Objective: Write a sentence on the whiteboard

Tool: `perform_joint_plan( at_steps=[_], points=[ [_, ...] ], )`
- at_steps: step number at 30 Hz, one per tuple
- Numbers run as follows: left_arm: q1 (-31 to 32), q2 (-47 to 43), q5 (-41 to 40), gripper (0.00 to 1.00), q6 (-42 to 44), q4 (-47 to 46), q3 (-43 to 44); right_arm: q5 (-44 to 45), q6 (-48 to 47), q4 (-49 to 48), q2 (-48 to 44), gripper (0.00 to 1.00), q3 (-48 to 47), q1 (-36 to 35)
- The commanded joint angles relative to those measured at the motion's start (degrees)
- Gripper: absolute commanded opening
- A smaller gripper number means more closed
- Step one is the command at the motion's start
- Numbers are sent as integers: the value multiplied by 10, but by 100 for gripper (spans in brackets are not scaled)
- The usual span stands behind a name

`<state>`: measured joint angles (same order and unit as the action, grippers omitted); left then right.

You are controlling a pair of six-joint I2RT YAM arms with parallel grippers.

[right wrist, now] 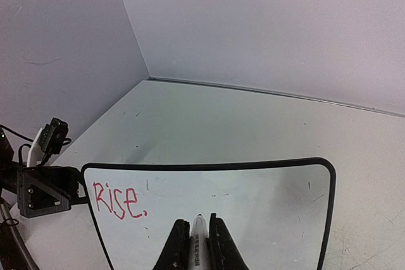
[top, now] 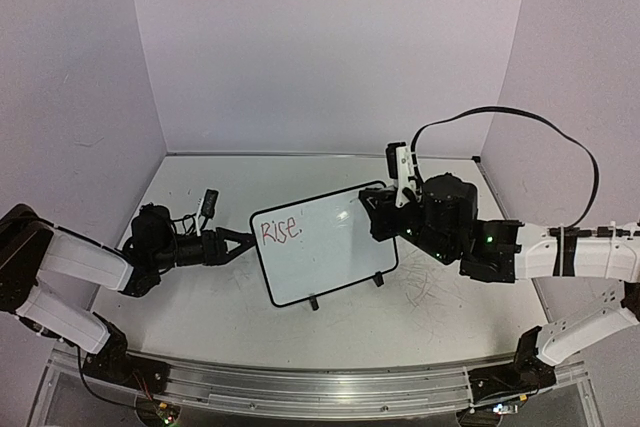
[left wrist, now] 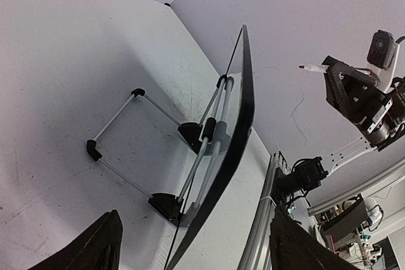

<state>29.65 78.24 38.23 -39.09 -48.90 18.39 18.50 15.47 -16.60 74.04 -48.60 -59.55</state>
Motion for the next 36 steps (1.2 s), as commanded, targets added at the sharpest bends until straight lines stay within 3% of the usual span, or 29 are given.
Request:
perform_joint_plan(
  at_steps=[1, 6, 13, 28, 36],
  points=[
    [2, -14, 7, 77, 2, -8, 10, -24, -22, -9, 8, 0, -18, -1],
    [3, 1, -1, 66, 5, -8, 26, -40, -71, -6, 27, 0, -36, -1],
    [8, 5, -18, 71, 14, -11, 24, -75, -119, -8, 57, 0, -56, 12],
    [20, 41, -20, 68, 24, -35, 41, -162, -142, -42, 76, 0, -44, 52],
    [20, 53, -12, 53, 29, -54, 44, -195, -149, -55, 116, 0, -61, 52]
  ],
)
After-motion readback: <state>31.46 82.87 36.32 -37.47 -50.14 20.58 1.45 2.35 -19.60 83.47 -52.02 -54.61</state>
